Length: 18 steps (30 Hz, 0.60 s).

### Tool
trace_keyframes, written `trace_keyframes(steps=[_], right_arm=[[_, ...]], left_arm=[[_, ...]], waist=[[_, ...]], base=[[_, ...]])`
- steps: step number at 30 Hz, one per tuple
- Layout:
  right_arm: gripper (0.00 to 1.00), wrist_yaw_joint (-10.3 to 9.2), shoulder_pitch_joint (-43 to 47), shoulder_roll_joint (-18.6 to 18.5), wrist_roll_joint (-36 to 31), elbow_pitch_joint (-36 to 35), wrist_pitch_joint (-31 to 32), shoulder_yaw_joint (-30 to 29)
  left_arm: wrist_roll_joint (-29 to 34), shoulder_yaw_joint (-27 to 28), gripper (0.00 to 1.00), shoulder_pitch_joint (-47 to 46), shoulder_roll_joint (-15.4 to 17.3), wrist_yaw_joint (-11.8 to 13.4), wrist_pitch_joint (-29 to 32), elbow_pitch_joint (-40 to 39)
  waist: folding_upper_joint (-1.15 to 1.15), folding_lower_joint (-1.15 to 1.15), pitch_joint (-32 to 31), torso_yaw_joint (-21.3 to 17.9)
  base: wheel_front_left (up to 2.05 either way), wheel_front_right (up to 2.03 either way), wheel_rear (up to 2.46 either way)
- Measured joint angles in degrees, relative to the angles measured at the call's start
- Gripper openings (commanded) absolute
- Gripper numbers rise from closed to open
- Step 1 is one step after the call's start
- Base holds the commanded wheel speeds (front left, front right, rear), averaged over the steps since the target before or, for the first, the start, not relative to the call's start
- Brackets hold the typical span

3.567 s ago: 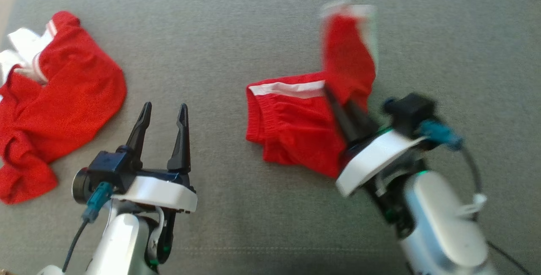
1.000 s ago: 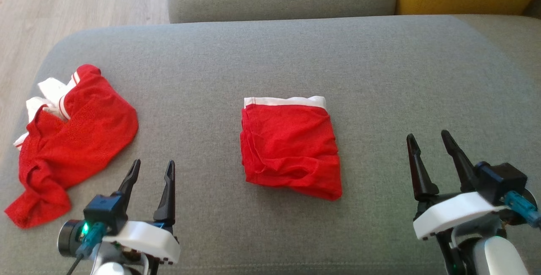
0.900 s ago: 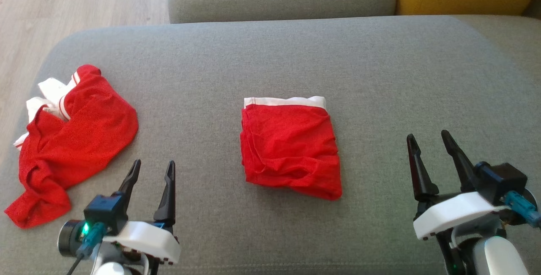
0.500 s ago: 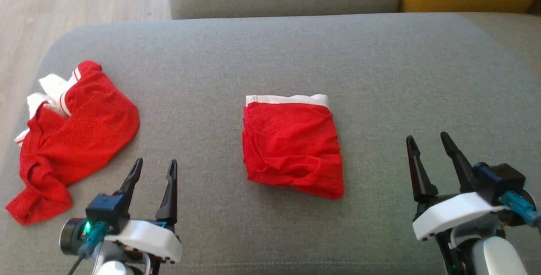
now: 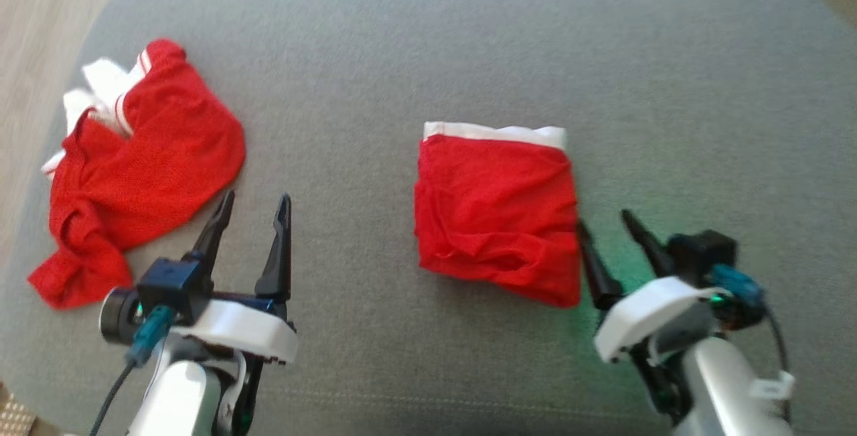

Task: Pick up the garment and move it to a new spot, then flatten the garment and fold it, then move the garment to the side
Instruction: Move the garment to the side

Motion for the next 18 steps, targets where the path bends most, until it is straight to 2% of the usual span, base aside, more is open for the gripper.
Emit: trace_keyframes(steps=[6,13,14,16,18], right_arm=[[1.00,0.00,-5.9,0.0,0.9,11.5,0.5,2.8],[1.00,0.00,-10.7,-0.2,2.8,16.0,0.9,3.9],[0.85,0.00,-10.9,-0.3,3.1,16.2,0.9,4.3],[0.00,0.00,-11.0,-0.3,4.0,16.3,1.1,5.0],[0.00,0.00,-11.0,-0.3,3.9,16.2,1.3,5.4]], left_arm=[[0.0,-0.3,1.00,-2.5,-0.5,-0.5,-1.2,1.3],[0.1,-1.0,1.00,-4.6,-1.3,-0.5,-2.0,2.4],[0.1,-1.0,1.00,-4.6,-1.3,-0.5,-2.0,2.6],[0.1,-1.0,1.00,-4.6,-1.3,-0.5,-2.4,2.8],[0.1,-0.9,1.00,-4.6,-1.3,-0.5,-2.4,2.9]], waist=[[0.00,0.00,3.6,2.0],[0.00,0.00,5.8,3.3],[0.00,0.00,5.8,3.2],[0.00,0.00,5.7,2.7],[0.00,0.00,5.5,2.0]], base=[[0.00,0.00,0.00],[0.00,0.00,0.00],[0.00,0.00,0.00],[0.00,0.00,0.00],[0.00,0.00,0.00]])
